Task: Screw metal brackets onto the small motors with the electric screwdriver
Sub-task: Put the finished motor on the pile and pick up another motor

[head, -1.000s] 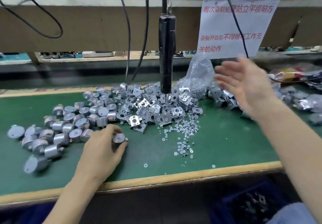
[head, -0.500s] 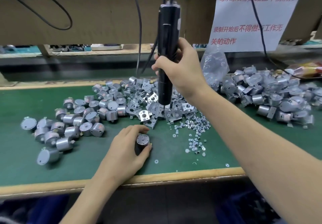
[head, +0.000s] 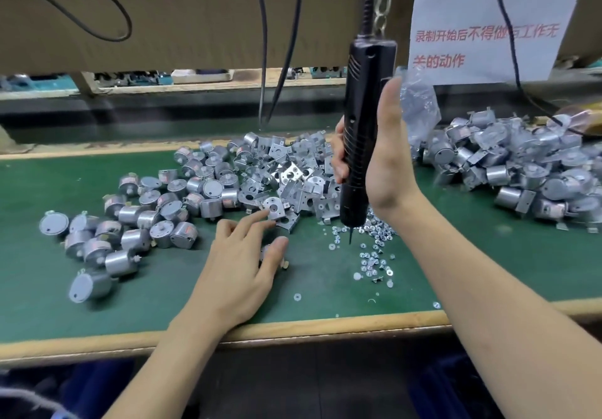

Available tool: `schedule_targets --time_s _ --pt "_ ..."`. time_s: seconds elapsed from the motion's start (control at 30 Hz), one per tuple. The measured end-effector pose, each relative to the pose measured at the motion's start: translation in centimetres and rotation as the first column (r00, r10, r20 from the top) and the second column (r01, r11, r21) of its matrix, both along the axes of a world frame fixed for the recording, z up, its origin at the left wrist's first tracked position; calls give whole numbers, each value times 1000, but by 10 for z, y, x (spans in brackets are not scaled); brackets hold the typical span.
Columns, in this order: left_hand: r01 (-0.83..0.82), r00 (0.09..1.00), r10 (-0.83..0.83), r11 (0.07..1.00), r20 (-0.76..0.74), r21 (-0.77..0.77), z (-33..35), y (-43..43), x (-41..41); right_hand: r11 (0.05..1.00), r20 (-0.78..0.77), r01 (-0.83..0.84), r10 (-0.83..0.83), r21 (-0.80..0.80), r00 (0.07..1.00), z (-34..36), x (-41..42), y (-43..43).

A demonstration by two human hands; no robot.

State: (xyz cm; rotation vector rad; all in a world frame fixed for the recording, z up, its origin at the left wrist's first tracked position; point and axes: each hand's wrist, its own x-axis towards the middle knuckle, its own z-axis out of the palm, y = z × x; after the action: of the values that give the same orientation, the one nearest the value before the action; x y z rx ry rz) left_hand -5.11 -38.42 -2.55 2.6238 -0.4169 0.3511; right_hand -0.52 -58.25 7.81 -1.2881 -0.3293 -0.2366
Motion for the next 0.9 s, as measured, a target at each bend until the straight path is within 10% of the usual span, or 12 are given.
schedule_targets --time_s 0.47,0.9 --pt "-115 941 188 960 283 -256 9 3 -1 998 1 26 -26 56 1000 -13 2 6" --pt "-246 946 296 919 129 -309 5 4 3 998 22 39 -41 51 999 -9 -2 8"
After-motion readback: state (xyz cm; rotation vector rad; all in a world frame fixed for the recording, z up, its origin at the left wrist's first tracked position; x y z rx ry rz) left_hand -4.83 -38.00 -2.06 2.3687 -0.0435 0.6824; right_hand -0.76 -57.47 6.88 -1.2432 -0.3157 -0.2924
